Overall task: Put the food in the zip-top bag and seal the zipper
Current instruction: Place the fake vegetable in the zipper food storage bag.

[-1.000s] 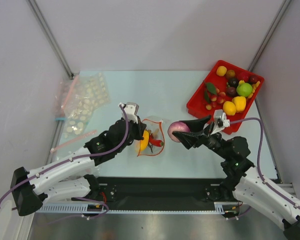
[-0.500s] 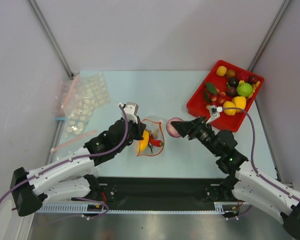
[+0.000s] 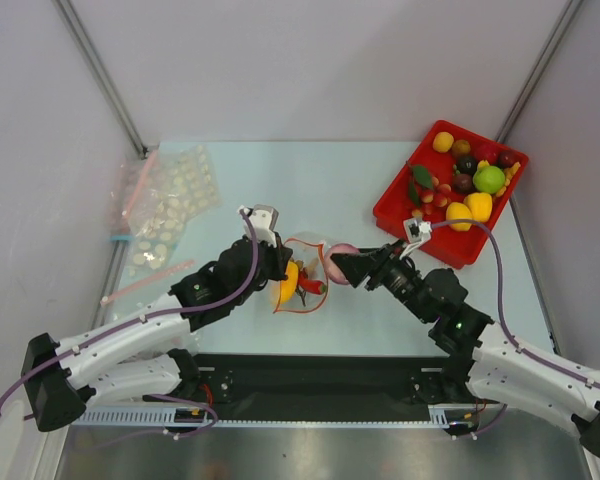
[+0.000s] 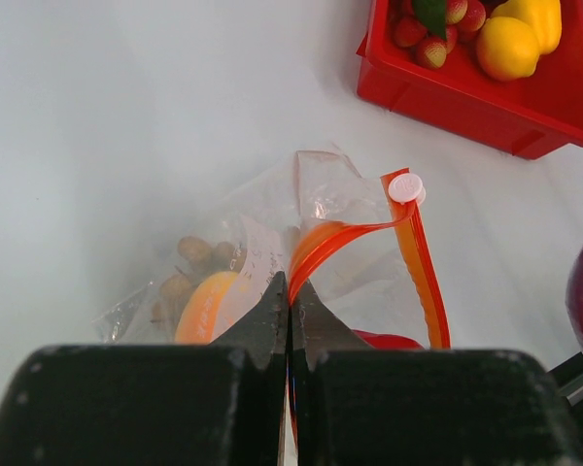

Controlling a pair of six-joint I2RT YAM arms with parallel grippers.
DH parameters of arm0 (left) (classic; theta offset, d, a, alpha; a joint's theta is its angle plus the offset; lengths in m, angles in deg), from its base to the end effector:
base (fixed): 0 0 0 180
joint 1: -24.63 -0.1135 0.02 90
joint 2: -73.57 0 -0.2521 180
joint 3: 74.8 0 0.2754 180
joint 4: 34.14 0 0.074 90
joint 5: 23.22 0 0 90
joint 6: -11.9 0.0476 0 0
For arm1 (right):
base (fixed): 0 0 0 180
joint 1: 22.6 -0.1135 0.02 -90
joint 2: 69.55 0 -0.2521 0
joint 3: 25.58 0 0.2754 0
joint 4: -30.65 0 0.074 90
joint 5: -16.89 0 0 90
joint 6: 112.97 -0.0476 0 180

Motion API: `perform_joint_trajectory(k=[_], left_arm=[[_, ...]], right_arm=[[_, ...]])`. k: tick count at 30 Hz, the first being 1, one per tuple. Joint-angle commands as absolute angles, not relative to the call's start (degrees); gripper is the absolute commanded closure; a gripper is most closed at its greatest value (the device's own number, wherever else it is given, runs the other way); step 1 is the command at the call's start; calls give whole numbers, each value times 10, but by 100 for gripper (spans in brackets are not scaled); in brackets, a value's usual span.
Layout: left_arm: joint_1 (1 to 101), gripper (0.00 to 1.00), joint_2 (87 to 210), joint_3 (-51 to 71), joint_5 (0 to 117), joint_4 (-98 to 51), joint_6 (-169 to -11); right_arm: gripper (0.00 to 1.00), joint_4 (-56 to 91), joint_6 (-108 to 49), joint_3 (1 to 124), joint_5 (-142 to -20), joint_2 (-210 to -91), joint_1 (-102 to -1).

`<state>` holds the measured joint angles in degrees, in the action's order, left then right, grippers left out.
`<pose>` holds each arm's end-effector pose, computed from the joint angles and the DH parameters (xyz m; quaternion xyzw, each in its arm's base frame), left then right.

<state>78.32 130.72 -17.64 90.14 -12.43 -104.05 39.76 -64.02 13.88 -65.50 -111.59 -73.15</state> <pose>0.1739 -0.2048 0.2818 0.0839 0.8140 -0.2234 0.5295 0.1499 0.1723 0.2837 -0.0057 0.6660 0.5030 0.5508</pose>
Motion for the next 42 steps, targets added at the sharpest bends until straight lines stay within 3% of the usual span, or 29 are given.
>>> perform_joint_trajectory(k=[1, 13, 27, 33, 42], left_arm=[[779, 100, 1310, -163, 903, -142, -1042], [779, 100, 1309, -166, 901, -146, -1046], [779, 100, 1307, -163, 896, -145, -1044], [779, 100, 1296, -164, 894, -144, -1044], [779, 100, 1280, -165, 886, -142, -1046]], right_arm=[[91, 432, -535, 170, -607, -1106, -768], [93, 423, -360, 206, -362, -1153, -915], [91, 448, -348, 191, -361, -1146, -923], [91, 473, -367, 167, -413, -1111, -916], [91, 545, -426, 125, -665, -1061, -838]])
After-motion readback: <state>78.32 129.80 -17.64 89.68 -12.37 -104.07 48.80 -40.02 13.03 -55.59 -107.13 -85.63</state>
